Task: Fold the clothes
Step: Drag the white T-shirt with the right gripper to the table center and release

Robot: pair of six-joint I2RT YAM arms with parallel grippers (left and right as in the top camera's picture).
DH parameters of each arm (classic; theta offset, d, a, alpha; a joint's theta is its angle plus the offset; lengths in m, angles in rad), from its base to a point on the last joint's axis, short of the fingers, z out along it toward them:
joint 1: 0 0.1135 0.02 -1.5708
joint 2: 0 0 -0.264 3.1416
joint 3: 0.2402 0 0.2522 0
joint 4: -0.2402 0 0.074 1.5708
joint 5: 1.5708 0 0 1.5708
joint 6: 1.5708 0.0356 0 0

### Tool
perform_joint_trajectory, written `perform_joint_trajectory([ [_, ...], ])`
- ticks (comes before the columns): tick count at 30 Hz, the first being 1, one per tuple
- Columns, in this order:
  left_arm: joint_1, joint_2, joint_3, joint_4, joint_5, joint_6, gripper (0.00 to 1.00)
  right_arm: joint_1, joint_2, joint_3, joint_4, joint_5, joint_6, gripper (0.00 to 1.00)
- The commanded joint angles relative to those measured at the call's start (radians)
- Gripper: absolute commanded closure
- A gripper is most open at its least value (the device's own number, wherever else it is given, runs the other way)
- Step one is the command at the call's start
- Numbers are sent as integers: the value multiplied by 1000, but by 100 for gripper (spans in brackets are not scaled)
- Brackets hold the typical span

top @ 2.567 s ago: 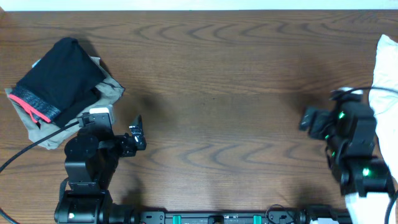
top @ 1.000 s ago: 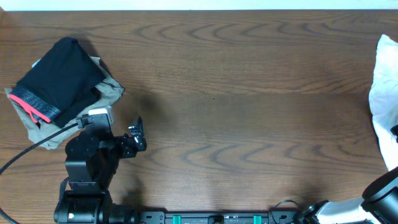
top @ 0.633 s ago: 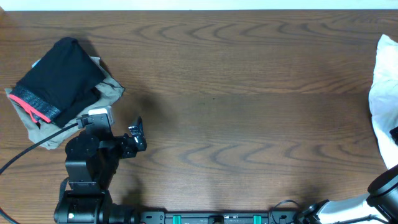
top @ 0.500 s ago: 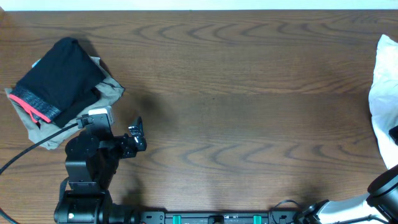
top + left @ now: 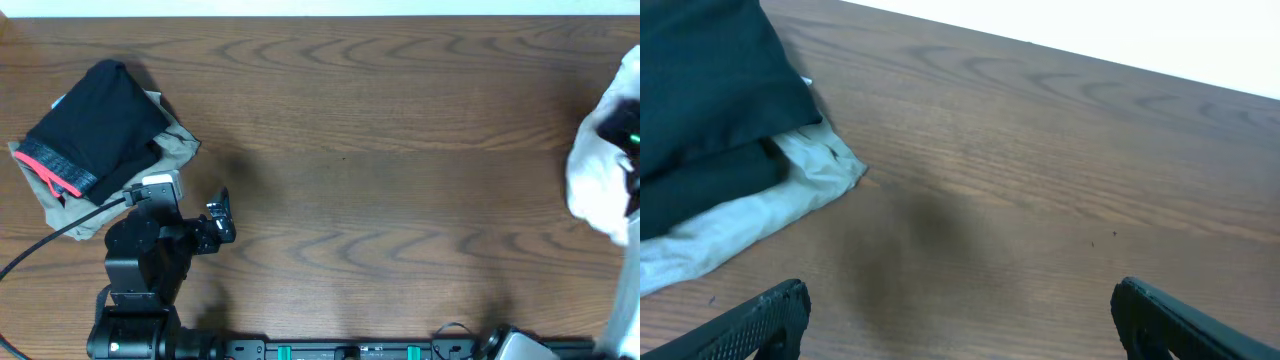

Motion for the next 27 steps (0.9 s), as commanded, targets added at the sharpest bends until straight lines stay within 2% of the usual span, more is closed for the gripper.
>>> perform_joint_trajectory([
  [1,-3,-2,26,2,13,-16,2,169,-53,6,-24,-115,-75,99],
  [7,-3,0,26,-12,13,-16,2,502,-27,5,-78,-113,-193,98],
  [8,-3,0,26,-14,13,-16,2,542,-14,5,-87,-113,-212,93],
  [9,-3,0,26,-14,13,-16,2,582,5,5,-93,-113,-235,80],
  [10,-3,0,26,-14,13,-16,2,615,24,5,-100,-111,-259,57],
  [11,-3,0,26,-14,13,-16,2,639,44,5,-105,-96,-275,50],
  [13,-3,0,26,-14,13,-16,2,665,77,5,-113,2,-275,49],
  [15,-3,0,26,-14,13,-16,2,662,103,5,-122,170,-203,55],
  [19,-3,0,26,-14,13,-16,2,604,125,5,-169,446,-43,50],
  [24,-3,1,26,-12,34,-39,2,456,130,5,-276,490,-9,44],
  [27,-3,13,26,-2,92,-39,2,349,145,5,-310,400,21,37],
])
